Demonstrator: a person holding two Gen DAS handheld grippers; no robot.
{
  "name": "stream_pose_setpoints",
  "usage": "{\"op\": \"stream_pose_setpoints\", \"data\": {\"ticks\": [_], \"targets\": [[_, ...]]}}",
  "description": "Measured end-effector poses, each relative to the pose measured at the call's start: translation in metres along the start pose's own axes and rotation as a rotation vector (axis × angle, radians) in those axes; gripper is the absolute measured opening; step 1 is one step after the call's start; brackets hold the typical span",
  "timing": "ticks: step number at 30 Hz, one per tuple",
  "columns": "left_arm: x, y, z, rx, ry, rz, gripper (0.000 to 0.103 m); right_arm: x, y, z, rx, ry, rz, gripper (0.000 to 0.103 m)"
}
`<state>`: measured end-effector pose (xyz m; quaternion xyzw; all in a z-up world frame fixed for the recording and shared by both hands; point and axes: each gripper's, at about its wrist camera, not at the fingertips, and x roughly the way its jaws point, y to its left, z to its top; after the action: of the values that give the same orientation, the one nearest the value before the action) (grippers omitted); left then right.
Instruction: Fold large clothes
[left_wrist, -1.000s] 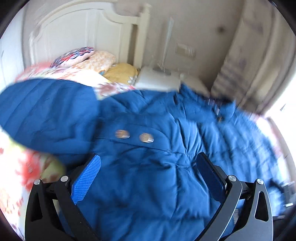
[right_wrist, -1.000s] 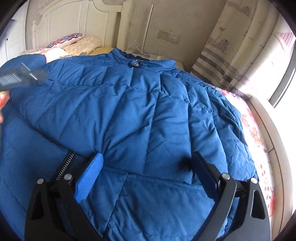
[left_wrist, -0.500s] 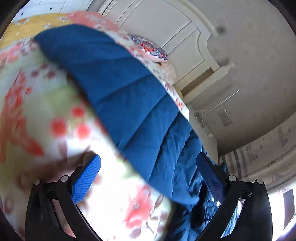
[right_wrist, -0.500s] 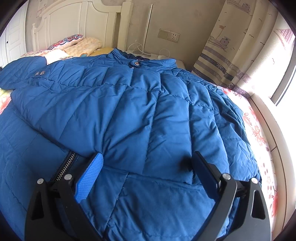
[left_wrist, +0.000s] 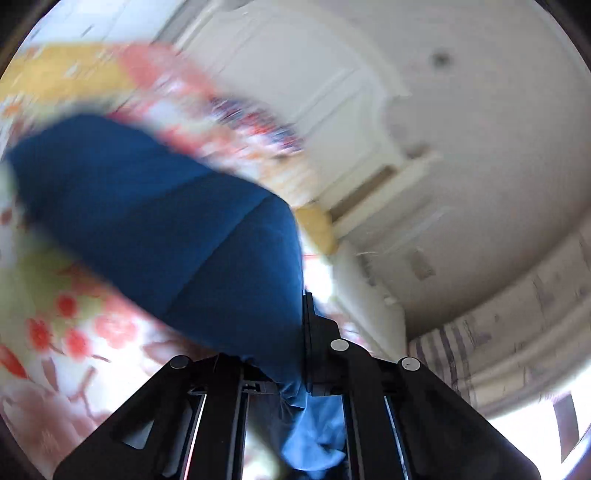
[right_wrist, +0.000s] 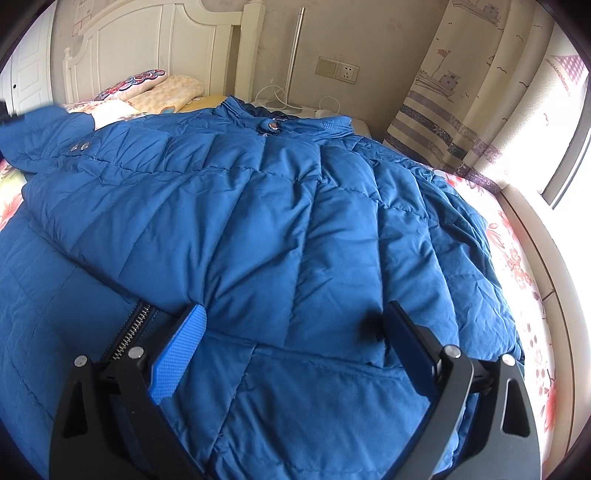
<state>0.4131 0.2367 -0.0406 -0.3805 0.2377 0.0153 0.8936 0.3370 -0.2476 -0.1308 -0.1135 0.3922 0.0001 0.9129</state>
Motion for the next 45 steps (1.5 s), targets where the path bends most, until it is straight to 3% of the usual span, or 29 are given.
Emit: {"op": "stream_pose_setpoints", "data": {"ticks": [2, 5, 9, 11, 13, 15, 18, 27, 31, 34, 37, 41, 45], "targets": [[-0.012, -0.032, -0.008, 0.086, -0.014, -0.053, 0.004, 0.0, 0.0, 0.0, 0.0, -0.001, 0.0, 0.095], [-0.028, -0.093, -0.028, 0.226, 0.007, -0.192, 0.004, 0.0, 0.0, 0.001, -0.003, -0.003, -0.001, 0.095], [-0.021, -0.158, -0.074, 0.373, 0.139, -0.339, 0.004, 0.0, 0.0, 0.001, -0.002, -0.003, 0.001, 0.095], [-0.001, -0.182, -0.113, 0.449, 0.259, -0.376, 0.004, 0.0, -0.001, 0.001, 0.002, -0.005, 0.003, 0.095], [0.024, -0.19, -0.147, 0.479, 0.371, -0.372, 0.004, 0.0, -0.002, 0.001, 0.007, -0.008, 0.007, 0.095], [0.055, -0.19, -0.186, 0.494, 0.492, -0.316, 0.005, -0.001, -0.003, 0.001, 0.011, -0.01, 0.011, 0.095], [0.08, -0.18, -0.217, 0.506, 0.546, -0.228, 0.007, -0.001, -0.003, 0.001, 0.017, -0.011, 0.015, 0.095], [0.056, -0.186, -0.24, 0.766, 0.503, -0.114, 0.007, -0.002, -0.003, 0.001, 0.019, -0.014, 0.013, 0.095], [0.029, -0.187, -0.243, 0.849, 0.435, -0.1, 0.007, -0.002, 0.0, 0.001, 0.007, -0.02, -0.011, 0.095], [-0.001, -0.186, -0.235, 0.817, 0.357, -0.146, 0.007, -0.006, 0.006, 0.0, -0.005, -0.047, -0.059, 0.095], [-0.023, -0.179, -0.228, 0.774, 0.304, -0.139, 0.007, -0.013, 0.013, -0.001, -0.03, -0.088, -0.1, 0.095], [-0.047, -0.168, -0.221, 0.74, 0.23, -0.073, 0.007, -0.02, 0.019, -0.003, -0.046, -0.127, -0.135, 0.095], [-0.057, -0.144, -0.214, 0.69, 0.225, -0.009, 0.007, -0.029, 0.025, -0.004, -0.073, -0.166, -0.17, 0.095]]}}
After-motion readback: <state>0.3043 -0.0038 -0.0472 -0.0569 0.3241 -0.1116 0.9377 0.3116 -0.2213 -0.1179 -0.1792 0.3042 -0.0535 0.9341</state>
